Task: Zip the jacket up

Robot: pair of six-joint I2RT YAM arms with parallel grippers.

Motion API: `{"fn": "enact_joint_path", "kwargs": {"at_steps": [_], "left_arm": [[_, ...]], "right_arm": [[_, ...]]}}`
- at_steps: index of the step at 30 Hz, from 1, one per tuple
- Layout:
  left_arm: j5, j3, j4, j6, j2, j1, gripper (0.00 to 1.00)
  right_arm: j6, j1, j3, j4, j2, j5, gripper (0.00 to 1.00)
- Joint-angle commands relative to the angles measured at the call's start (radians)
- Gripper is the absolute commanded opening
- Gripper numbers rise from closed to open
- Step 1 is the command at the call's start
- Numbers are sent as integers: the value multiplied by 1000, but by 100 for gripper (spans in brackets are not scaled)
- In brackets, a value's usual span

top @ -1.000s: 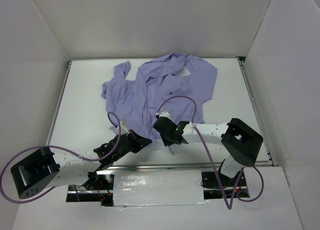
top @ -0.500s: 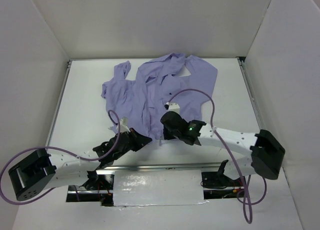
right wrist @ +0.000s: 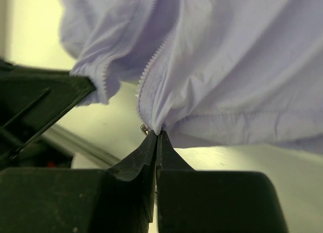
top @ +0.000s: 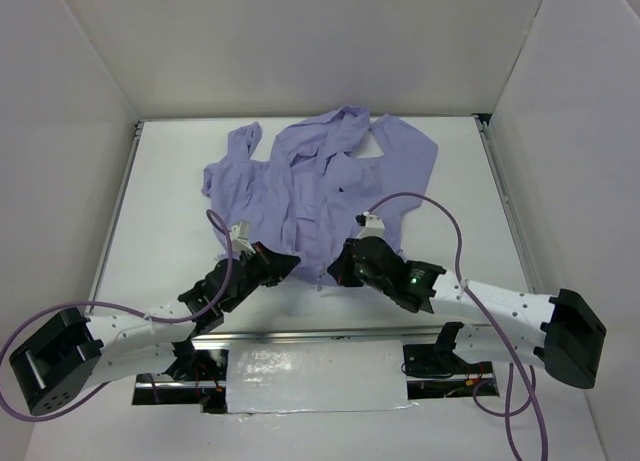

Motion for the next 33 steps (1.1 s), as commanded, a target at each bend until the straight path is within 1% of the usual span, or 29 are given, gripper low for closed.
{"fn": "enact_joint_path", "kwargs": {"at_steps": [1, 2, 3, 4, 6, 10, 13, 16, 20, 23, 26, 28, 30, 33], "left_arm": [[8, 14, 161, 137, -30, 6, 0], [22, 2, 179, 149, -31, 9, 0], [29, -2, 196, 160, -28, 11, 0], [39, -5, 220, 171, -25, 9, 0], [65, -9, 236, 175, -10, 12, 0], [109, -19, 306, 186, 10, 12, 0], [131, -18, 316, 198, 18, 12, 0], [152, -22, 336, 206, 22, 12, 0], [135, -38, 346, 201, 18, 12, 0], [131, -45, 346, 200, 9, 12, 0], [122, -48, 343, 195, -7, 12, 0], [108, -56, 345, 188, -17, 12, 0], [89, -68, 340, 160, -33, 12, 0], [56, -85, 352, 119, -40, 12, 0]], "right_arm": [[-27, 9, -93, 282, -105, -84, 0], [-39, 9, -172, 349, -130, -99, 0], [-58, 9, -208, 406, -153, -110, 0], [-84, 10, -237, 517, -171, -131, 0], [-102, 9, -300, 594, -194, -133, 0], [-147, 9, -345, 738, -200, -161, 0], [-125, 7, -394, 840, -211, -139, 0], [-110, 7, -411, 880, -203, -115, 0], [-78, 7, -425, 918, -200, -84, 0], [-75, 7, -391, 873, -193, -75, 0], [-55, 9, -399, 886, -185, -66, 0], [-47, 7, -391, 865, -185, -50, 0], [-20, 7, -385, 833, -183, -33, 0], [-1, 7, -388, 846, -180, -53, 0]]}}
